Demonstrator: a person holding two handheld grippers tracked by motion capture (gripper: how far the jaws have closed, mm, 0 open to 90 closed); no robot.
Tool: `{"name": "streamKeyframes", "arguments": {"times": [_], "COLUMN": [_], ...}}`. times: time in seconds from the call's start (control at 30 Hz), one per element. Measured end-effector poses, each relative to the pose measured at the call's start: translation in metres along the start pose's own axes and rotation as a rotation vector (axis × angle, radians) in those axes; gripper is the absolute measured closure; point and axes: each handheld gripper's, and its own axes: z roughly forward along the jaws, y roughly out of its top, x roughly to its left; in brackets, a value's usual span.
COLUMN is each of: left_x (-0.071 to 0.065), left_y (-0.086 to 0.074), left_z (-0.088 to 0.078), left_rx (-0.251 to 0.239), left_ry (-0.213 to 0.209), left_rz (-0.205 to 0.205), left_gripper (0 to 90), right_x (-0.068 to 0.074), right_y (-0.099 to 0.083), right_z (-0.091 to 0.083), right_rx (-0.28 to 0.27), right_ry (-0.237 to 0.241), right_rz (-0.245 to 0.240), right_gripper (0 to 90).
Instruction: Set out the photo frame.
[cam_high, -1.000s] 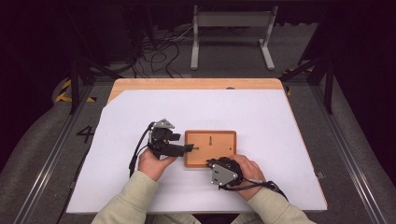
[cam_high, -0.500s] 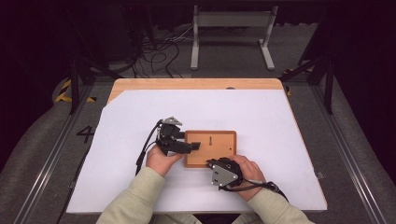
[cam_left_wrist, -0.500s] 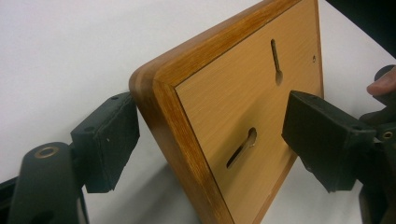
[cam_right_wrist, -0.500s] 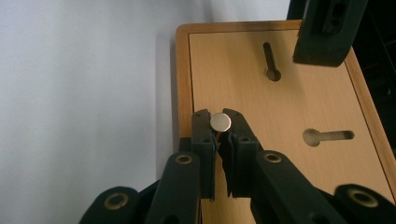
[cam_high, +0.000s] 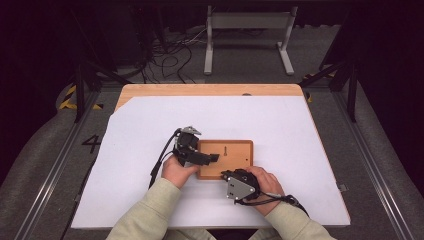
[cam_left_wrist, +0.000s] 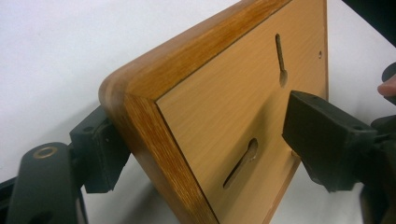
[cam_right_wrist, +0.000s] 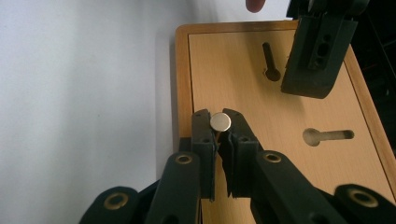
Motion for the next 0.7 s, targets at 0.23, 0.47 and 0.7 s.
{"name": "streamKeyframes", "arguments": {"times": [0.23,0.47,0.7], "left_x": [0.0002,0.0006,-0.0014], "left_y": [-0.0003,-0.0007,-0.0012], "left_z": [-0.0011,-0.0037,-0.0058], "left_rx": [0.009,0.008,0.007], "left_ry": [0.022,0.011,0.023], "left_rz": [0.002,-0.007,0.011], "left_gripper": [26.8,29.5,30.4], "right_x": [0.0002,0.0007,0.0005], "right_y": [-0.0001,0.0,-0.0005], "right_z": [0.0001,0.0001,0.0012], "right_rx": [-0.002,0.003,0.009], "right_ry": [-0.001,-0.006,0.0], "right_rz": [-0.001,-0.001,-0.002], "right_gripper": [84.3,84.1,83.4]}}
